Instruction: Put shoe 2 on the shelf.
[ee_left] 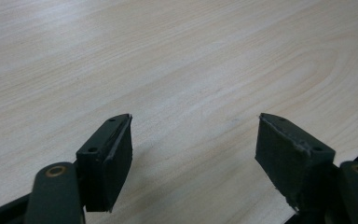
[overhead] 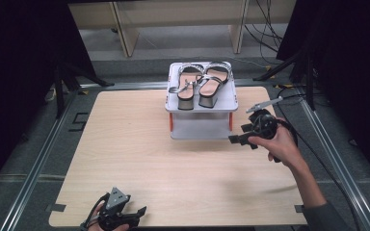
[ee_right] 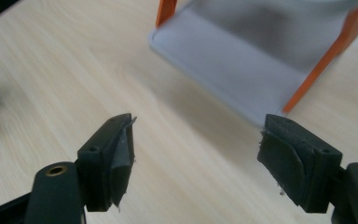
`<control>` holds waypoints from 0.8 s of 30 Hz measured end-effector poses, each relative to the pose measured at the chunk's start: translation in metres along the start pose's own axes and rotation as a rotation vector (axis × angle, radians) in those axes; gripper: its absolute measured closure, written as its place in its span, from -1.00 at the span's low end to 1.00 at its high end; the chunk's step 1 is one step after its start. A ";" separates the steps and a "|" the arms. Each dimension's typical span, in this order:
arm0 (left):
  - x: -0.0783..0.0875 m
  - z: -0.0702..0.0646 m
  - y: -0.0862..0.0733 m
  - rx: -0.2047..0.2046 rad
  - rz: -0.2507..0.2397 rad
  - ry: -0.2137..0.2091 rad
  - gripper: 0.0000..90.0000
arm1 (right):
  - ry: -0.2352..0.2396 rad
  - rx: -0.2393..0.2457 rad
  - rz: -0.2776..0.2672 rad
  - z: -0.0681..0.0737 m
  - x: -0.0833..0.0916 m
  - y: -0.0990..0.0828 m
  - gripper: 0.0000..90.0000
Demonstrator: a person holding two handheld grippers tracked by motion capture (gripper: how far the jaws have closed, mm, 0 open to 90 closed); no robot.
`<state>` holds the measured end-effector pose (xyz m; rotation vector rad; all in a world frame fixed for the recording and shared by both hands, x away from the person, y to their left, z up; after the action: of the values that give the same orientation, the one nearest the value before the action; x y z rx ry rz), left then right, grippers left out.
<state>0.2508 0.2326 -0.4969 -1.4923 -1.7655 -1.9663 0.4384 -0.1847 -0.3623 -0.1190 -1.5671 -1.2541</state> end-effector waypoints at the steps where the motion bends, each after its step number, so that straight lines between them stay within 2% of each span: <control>1: 0.000 0.000 0.000 0.000 0.001 0.000 -0.41 | 0.013 -0.008 0.014 0.002 -0.006 -0.012 -0.41; 3: -0.001 0.001 0.001 -0.012 0.010 0.014 -0.41 | 0.010 -0.013 0.018 0.004 -0.007 -0.016 -0.41; 5: -0.001 -0.001 0.000 -0.010 0.007 0.005 -0.41 | 0.009 0.008 0.011 0.006 -0.013 -0.027 -0.41; 6: -0.001 -0.001 -0.001 -0.018 0.009 0.004 -0.41 | 0.008 0.009 0.030 0.008 -0.014 -0.030 -0.41; 7: 0.000 0.000 -0.002 -0.018 0.015 -0.002 -0.41 | 0.014 0.053 0.023 0.008 -0.017 -0.035 -0.42; 8: 0.000 -0.001 -0.003 -0.007 0.012 -0.001 -0.41 | 0.006 0.046 0.030 0.010 -0.020 -0.041 -0.43; 9: 0.000 0.001 -0.003 -0.010 0.012 0.010 -0.41 | 0.020 0.044 0.035 0.014 -0.026 -0.052 -0.43; 10: 0.000 0.002 -0.003 -0.009 0.010 0.009 -0.41 | 0.020 0.044 0.035 0.014 -0.026 -0.052 -0.43; 12: 0.001 0.001 -0.002 -0.011 0.007 0.010 -0.41 | 0.010 0.029 0.017 0.019 -0.031 -0.064 -0.39; 14: 0.001 0.000 -0.002 -0.014 0.003 0.011 -0.41 | 0.010 0.071 0.039 0.023 -0.033 -0.070 -0.43; 15: 0.001 0.000 -0.002 -0.014 0.003 0.001 -0.41 | 0.018 0.060 0.031 0.030 -0.034 -0.078 -0.41; 17: 0.001 -0.001 -0.002 -0.011 0.007 0.005 -0.41 | 0.026 0.075 0.042 0.032 -0.035 -0.081 -0.41; 18: 0.001 0.000 -0.002 -0.013 0.008 0.007 -0.41 | 0.038 0.078 0.067 0.035 -0.037 -0.085 -0.41; 20: 0.000 0.000 -0.002 -0.016 0.009 0.016 -0.41 | 0.006 0.091 0.060 0.038 -0.041 -0.093 -0.43; 22: 0.001 0.000 -0.002 -0.019 0.006 0.014 -0.41 | -0.002 0.126 0.072 0.040 -0.044 -0.099 -0.43; 23: 0.001 0.000 -0.002 -0.021 0.005 0.014 -0.41 | 0.015 0.107 0.072 0.041 -0.045 -0.102 -0.43; 24: 0.001 0.000 -0.002 -0.021 0.005 0.014 -0.41 | 0.012 0.096 0.071 0.042 -0.046 -0.105 -0.43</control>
<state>0.2489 0.2335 -0.4972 -1.4840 -1.7395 -1.9948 0.3644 -0.1767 -0.4584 -0.1042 -1.5960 -1.1207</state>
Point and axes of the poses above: each handheld gripper's, and its own axes: x roughly backward along the jaws, y roughly out of its top, z roughly to its left, the point moved 2 cm from there along -x, roughly forward along the jaws, and after that the axes turned 5 degrees about -y, right-handed, at the moved point
